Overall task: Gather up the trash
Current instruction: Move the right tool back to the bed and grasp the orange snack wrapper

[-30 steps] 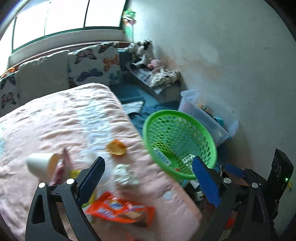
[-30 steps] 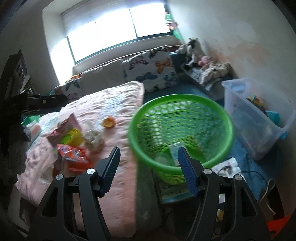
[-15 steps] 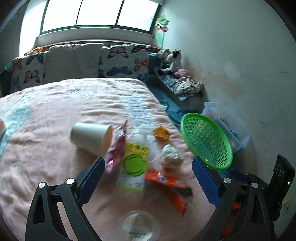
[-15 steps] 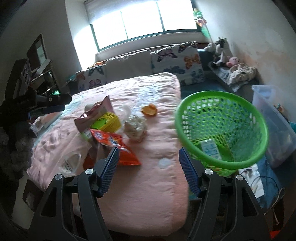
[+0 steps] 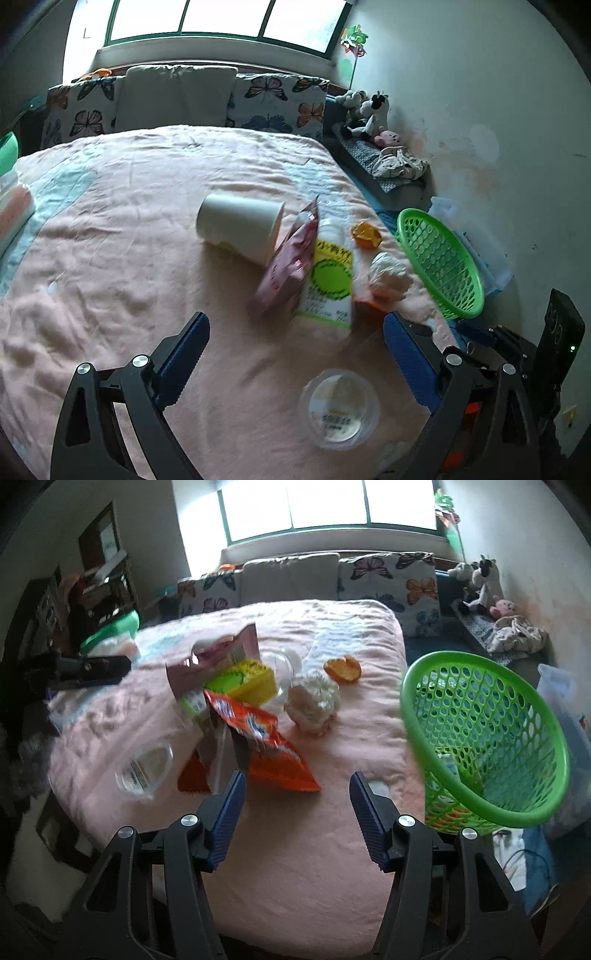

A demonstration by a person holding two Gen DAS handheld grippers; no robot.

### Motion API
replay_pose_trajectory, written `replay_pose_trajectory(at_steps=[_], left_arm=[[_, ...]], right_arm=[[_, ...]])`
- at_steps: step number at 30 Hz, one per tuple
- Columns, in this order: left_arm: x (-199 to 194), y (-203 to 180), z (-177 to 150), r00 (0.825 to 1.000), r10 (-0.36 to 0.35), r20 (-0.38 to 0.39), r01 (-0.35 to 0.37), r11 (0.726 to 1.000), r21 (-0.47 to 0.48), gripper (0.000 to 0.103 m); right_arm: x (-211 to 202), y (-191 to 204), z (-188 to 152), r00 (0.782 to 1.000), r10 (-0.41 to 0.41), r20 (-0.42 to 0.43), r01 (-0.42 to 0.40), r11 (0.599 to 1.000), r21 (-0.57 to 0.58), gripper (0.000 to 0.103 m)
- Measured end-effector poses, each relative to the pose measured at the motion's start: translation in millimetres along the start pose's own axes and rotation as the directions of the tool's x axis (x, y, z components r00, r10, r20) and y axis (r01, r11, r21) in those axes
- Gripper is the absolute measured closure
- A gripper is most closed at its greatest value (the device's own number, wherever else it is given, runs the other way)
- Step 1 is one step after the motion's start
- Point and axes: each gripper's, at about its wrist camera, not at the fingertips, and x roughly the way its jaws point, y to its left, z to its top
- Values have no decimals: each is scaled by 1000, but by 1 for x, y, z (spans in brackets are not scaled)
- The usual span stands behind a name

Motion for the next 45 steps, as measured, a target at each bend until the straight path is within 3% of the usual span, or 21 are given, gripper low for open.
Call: replay_pose_trajectory(at_steps=[5,11,23,29,32,45], left_arm=[[0,11,-10,1000,-5,-10,4,1000,-25,11],[2,12,-20,999,-23,-24,22,999,-31,11],[4,1,-37,997,-49,-58,51,999,20,11],[11,-6,-46,993,-73,-87,78,996,53,11],[13,-10,-50,992,-84,-97,91,993,70,11],[29,-34,-64,987,-83,-139,110,974,198,10]], right_arm=[[11,-6,-11,999,-8,-43,5,996,-85,45],[28,-5,-12,997,36,-66,-49,978,-203,46],[56,7,4,994,95,-46,-106,920,-378,49],[57,4,9,993,118,-31,-121,926,-358,73],[51,2,10,992,123,-14,-121,937,-329,79],[6,4,20,985,157,71,-137,964,-227,84]])
